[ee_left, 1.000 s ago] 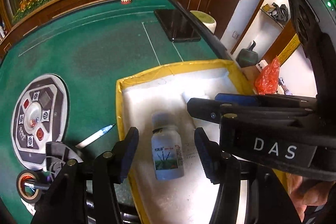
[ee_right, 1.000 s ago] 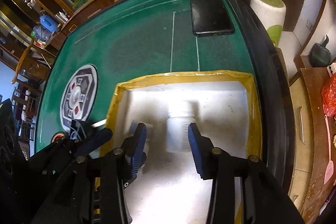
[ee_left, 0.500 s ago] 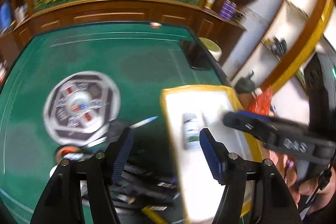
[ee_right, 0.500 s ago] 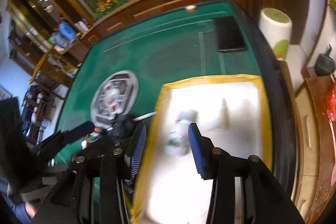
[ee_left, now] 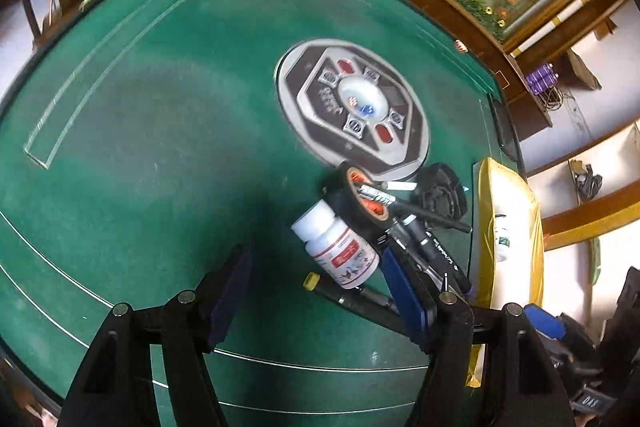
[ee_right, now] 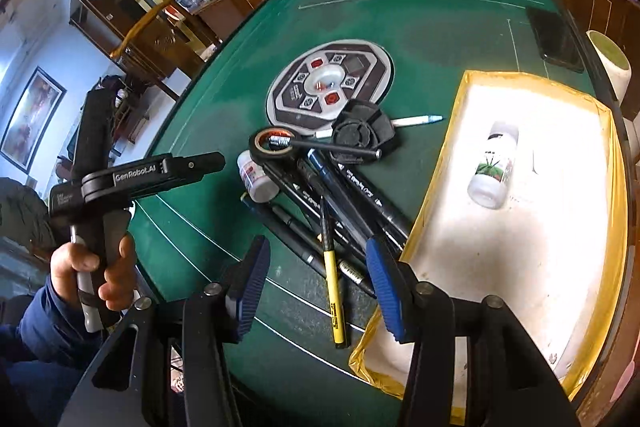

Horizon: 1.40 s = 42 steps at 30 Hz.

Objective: Organize rigid objects
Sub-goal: 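Grasp the red-label white bottle with the left tool while the right tool grasps a black marker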

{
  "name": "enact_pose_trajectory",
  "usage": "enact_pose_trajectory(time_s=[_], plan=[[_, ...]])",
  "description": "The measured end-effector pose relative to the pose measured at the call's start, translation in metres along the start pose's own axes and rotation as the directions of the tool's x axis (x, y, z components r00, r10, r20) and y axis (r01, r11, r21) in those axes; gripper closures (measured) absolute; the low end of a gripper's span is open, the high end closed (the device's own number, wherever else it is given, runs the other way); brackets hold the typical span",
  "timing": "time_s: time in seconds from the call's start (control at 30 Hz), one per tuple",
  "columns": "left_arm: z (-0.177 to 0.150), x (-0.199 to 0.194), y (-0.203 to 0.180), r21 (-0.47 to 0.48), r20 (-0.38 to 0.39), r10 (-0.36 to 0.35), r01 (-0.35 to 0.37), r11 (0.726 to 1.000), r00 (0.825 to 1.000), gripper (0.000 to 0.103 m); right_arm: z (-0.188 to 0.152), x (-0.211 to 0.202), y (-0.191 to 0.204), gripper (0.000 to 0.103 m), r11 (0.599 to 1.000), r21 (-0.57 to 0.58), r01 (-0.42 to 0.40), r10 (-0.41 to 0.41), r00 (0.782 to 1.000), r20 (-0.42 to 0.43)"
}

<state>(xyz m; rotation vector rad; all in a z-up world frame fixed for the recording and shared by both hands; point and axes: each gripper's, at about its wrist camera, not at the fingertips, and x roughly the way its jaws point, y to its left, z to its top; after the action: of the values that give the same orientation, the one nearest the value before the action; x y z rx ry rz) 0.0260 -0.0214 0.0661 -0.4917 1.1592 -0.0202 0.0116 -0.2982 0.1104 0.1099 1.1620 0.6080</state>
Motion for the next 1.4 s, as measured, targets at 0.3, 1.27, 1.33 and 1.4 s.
enact_pose_trajectory(time_s=[0.3,1.27,1.33,1.4], plan=[[0.008,0.036,-0.012,0.016,-0.054,0.076,-0.075,0.997,0.996,0.031,-0.006,-0.007,0.003,0.054,1.0,-0.013,0.014,-0.014,1.0,0.016],[-0.028,0.013,0.044,0.291,-0.04,0.108,-0.092,0.952,0.993,0.056,-0.015,0.123,0.091,0.073,0.85,-0.525,-0.046,-0.102,0.963,-0.248],[-0.031,0.012,0.041,0.323,-0.031,0.124,-0.107,0.94,0.992,0.056,-0.01,0.131,0.091,0.073,0.836,-0.547,-0.031,-0.134,0.957,-0.258],[-0.034,0.013,0.039,0.353,-0.022,0.139,-0.122,0.928,0.99,0.056,-0.01,0.142,0.09,0.073,0.815,-0.579,-0.026,-0.17,0.944,-0.282]])
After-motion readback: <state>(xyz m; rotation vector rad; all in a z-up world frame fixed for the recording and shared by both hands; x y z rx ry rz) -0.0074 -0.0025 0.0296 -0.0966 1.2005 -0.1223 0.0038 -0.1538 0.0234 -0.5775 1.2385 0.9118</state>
